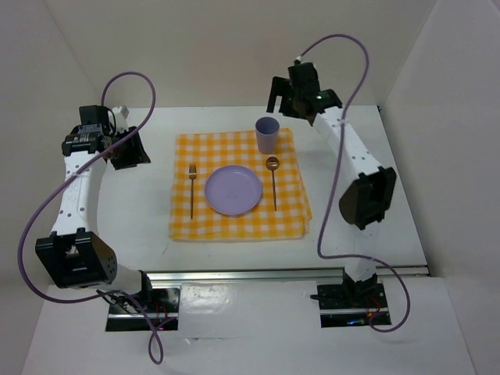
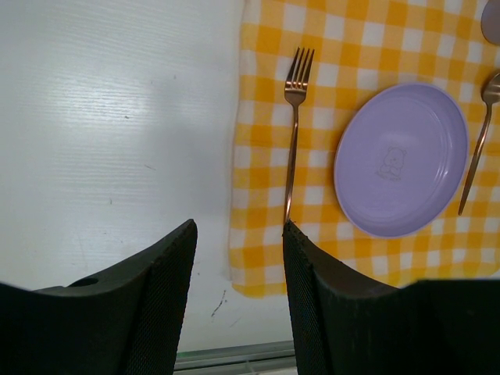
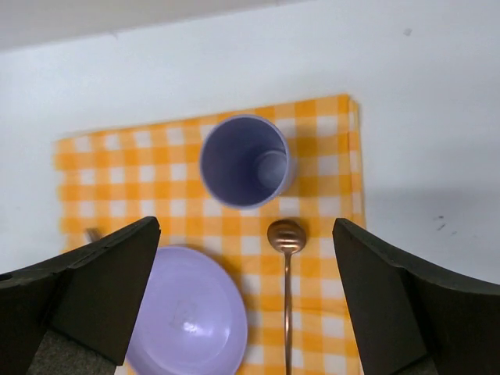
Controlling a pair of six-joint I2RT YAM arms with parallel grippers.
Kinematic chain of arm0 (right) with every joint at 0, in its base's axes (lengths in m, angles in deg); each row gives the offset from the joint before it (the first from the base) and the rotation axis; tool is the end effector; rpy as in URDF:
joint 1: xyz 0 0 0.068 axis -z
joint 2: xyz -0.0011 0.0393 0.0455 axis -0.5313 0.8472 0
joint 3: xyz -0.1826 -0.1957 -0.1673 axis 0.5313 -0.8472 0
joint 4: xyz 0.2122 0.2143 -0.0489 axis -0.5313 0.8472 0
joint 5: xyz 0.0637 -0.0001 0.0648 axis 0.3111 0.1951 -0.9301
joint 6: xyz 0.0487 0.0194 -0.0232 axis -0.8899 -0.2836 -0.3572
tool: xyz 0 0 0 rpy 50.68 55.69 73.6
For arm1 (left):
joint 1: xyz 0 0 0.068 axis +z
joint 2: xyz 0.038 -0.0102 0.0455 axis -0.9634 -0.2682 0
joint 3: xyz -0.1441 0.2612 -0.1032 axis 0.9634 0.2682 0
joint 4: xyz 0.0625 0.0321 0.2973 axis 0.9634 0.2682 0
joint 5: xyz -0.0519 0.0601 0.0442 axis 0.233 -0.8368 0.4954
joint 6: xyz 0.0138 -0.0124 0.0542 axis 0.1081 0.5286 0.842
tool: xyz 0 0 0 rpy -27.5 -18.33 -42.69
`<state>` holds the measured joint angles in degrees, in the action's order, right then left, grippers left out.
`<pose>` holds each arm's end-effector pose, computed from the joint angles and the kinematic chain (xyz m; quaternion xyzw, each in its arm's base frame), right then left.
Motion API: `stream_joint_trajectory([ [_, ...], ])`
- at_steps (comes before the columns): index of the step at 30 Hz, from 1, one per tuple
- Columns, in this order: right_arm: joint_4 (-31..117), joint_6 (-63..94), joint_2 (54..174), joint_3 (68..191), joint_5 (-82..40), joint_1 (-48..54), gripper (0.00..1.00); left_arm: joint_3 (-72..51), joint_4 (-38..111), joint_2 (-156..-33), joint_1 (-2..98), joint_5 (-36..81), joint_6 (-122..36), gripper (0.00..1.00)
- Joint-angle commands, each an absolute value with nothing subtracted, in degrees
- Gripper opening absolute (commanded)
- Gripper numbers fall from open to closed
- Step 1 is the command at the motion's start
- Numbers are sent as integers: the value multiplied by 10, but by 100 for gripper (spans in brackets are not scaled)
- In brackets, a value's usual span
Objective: Set the dinner table for one person
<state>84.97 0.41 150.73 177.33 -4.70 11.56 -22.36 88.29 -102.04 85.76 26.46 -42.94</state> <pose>0.5074 0.1834 0.4053 0.0469 0.8911 0.0990 0.4404 0.3402 0.0594 0.4013 -0.1499 0.9177 -0.1014 0.3536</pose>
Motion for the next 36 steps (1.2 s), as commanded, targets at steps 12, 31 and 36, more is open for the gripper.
stream_joint_trajectory([
  [12, 887, -45, 1019, 1297, -69, 234, 100, -226, 922, -992, 868, 166, -357, 55],
  [31, 1021, -121, 730, 1192, -116, 234, 100, -85, 956, -886, 951, 144, -275, 55],
  [36, 1038, -127, 702, 1197, -116, 234, 100, -80, 956, -879, 956, 144, -275, 55],
])
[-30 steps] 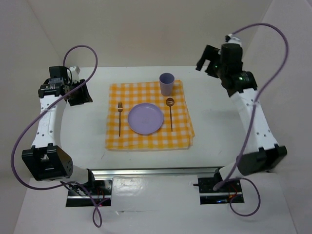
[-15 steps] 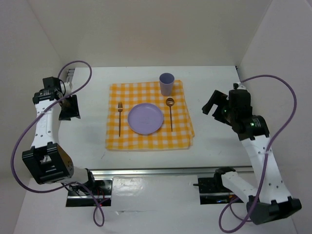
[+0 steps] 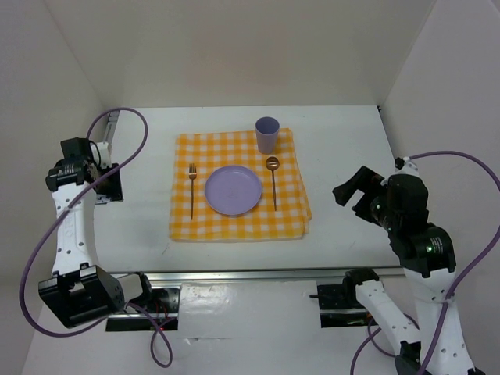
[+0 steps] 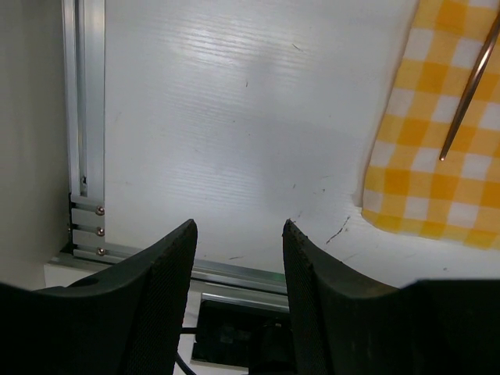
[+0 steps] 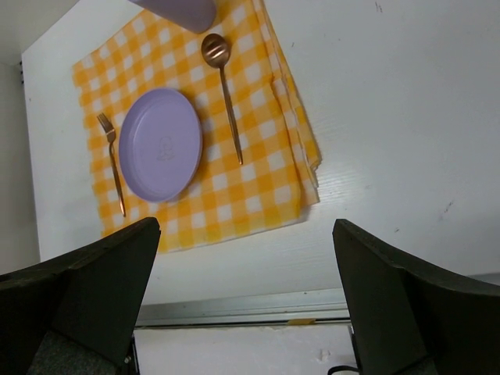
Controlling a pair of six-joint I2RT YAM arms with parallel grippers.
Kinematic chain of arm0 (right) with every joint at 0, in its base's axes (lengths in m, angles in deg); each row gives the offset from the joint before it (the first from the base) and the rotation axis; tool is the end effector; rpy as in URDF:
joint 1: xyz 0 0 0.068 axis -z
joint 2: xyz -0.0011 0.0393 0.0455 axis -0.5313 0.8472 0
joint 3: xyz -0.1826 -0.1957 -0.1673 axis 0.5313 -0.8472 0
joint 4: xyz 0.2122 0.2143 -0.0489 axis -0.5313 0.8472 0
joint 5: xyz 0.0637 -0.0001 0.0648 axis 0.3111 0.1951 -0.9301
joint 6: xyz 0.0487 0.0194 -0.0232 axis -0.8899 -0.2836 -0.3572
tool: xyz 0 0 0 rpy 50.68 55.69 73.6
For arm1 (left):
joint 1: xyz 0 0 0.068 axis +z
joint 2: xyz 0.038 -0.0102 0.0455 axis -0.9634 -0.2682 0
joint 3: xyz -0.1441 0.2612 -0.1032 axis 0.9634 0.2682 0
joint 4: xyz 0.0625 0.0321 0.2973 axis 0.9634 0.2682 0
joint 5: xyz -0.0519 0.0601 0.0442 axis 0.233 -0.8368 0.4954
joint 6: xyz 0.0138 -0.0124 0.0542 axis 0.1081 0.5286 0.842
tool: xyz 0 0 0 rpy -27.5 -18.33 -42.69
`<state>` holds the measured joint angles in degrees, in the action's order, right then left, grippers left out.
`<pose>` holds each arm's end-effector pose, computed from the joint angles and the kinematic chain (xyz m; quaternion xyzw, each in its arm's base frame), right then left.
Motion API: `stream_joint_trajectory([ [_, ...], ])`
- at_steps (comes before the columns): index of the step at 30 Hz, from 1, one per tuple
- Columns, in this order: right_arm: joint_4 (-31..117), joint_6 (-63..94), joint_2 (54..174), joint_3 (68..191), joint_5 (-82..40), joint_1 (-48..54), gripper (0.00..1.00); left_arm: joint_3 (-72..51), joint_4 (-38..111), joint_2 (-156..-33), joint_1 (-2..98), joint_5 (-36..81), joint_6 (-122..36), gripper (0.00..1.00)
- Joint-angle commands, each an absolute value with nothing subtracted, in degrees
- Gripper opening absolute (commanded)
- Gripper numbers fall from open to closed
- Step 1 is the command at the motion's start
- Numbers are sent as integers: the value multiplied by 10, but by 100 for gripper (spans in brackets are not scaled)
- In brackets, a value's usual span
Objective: Set the dinner table for one person
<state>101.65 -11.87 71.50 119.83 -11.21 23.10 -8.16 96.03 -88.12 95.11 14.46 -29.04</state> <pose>0.1072 0.0153 0.4322 0.2018 0.8499 0.1642 0.4582 0.2445 0.0921 0.3707 -0.1548 0.9444 0.0551 0.2847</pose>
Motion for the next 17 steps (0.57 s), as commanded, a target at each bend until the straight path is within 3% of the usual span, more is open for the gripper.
stream_joint_trajectory([
  [1, 1045, -127, 696, 1197, -116, 234, 100, -86, 962, -879, 956, 144, -275, 55],
  [17, 1039, -124, 696, 1208, -105, 234, 100, -87, 963, -879, 956, 150, -280, 55],
])
